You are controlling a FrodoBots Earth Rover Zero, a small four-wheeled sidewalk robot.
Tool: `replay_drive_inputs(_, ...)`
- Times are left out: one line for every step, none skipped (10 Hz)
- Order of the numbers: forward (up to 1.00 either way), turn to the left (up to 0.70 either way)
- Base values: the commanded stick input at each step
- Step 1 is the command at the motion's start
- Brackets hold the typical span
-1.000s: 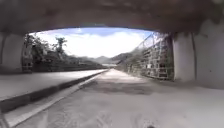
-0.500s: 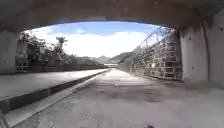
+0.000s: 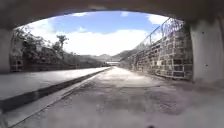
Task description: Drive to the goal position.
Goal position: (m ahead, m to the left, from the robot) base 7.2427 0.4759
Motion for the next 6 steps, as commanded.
replay_drive_inputs(1.00, 0.00)
replay_drive_inputs(1.00, 0.00)
replay_drive_inputs(1.00, 0.00)
replay_drive_inputs(1.00, -0.27)
replay_drive_inputs(1.00, -0.27)
replay_drive_inputs(1.00, 0.00)
